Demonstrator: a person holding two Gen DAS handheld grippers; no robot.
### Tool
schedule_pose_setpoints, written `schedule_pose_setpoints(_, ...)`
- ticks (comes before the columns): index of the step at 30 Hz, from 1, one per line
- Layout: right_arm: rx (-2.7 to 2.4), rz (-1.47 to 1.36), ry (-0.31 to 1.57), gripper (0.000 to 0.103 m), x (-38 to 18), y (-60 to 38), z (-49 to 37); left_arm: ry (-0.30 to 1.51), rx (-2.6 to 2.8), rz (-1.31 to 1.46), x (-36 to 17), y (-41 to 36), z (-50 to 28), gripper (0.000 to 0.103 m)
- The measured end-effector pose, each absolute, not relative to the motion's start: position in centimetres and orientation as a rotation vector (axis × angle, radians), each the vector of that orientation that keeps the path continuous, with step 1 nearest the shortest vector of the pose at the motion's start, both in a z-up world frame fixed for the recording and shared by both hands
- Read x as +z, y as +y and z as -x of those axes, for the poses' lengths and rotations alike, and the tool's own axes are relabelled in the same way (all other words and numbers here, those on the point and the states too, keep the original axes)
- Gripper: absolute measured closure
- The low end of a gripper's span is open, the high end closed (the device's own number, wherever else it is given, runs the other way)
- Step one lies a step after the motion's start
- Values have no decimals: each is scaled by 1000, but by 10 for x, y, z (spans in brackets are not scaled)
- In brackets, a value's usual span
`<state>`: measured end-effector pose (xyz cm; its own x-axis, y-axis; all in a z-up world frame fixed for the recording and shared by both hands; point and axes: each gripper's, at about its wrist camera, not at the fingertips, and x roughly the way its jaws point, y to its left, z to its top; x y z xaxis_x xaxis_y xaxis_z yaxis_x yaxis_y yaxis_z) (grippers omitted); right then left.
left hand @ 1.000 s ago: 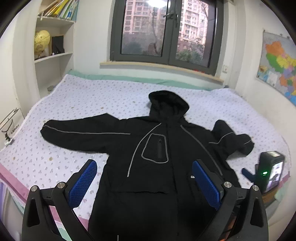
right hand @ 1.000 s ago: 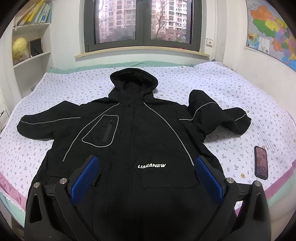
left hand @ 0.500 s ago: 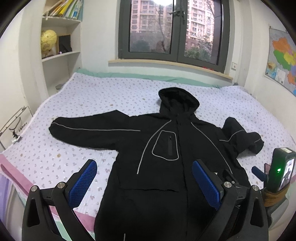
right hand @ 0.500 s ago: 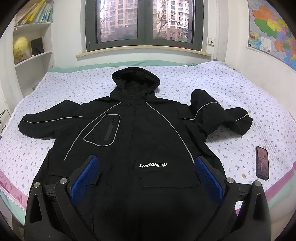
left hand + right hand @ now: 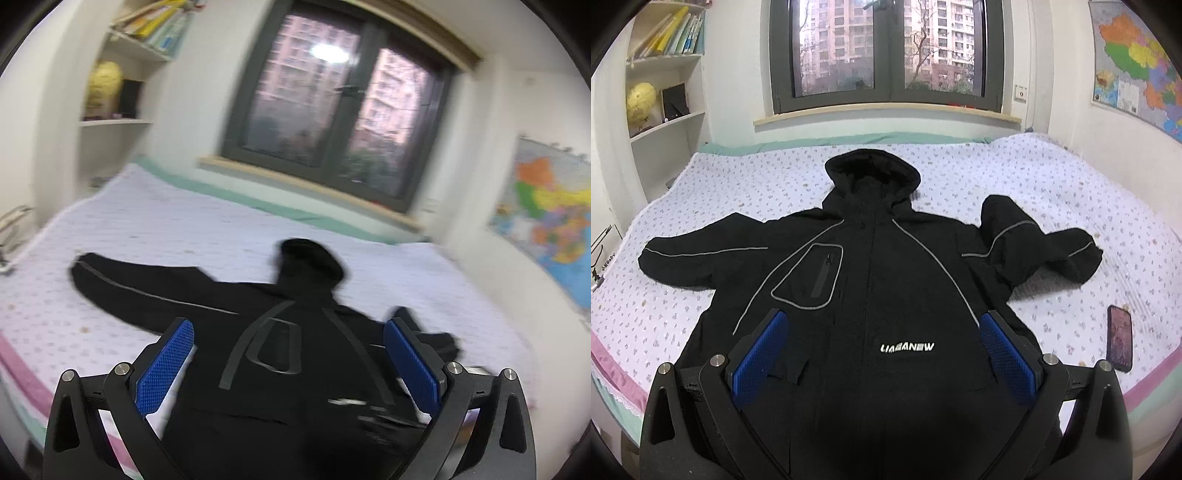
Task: Fold large clothes
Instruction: 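Grasp the black jacket's sleeve cuff with the left gripper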
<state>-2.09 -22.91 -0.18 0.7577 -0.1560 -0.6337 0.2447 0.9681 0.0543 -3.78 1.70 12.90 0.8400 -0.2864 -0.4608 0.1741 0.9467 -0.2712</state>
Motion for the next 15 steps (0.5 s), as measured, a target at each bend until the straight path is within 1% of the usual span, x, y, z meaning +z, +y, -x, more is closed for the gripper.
schedule_pose_setpoints(4,-226,-110,689,0,-6,-220,1,568,-102,131,85,39,-14,1)
schedule_pose_setpoints(7,-193,-105,701,0,-15,-211,-25,621,-38,95,47,77,-56,1)
schedule_pose_setpoints(10,-146,-99,718,0,-35,-200,-67,692,-19,216,12,145,-102,1)
schedule_pose_setpoints(12,-119,-86,731,0,-58,-193,-102,707,22,311,-12,194,-127,1)
schedule_pose_setpoints(15,-73,-89,756,0,-109,-187,-147,735,88,365,-44,246,-164,1)
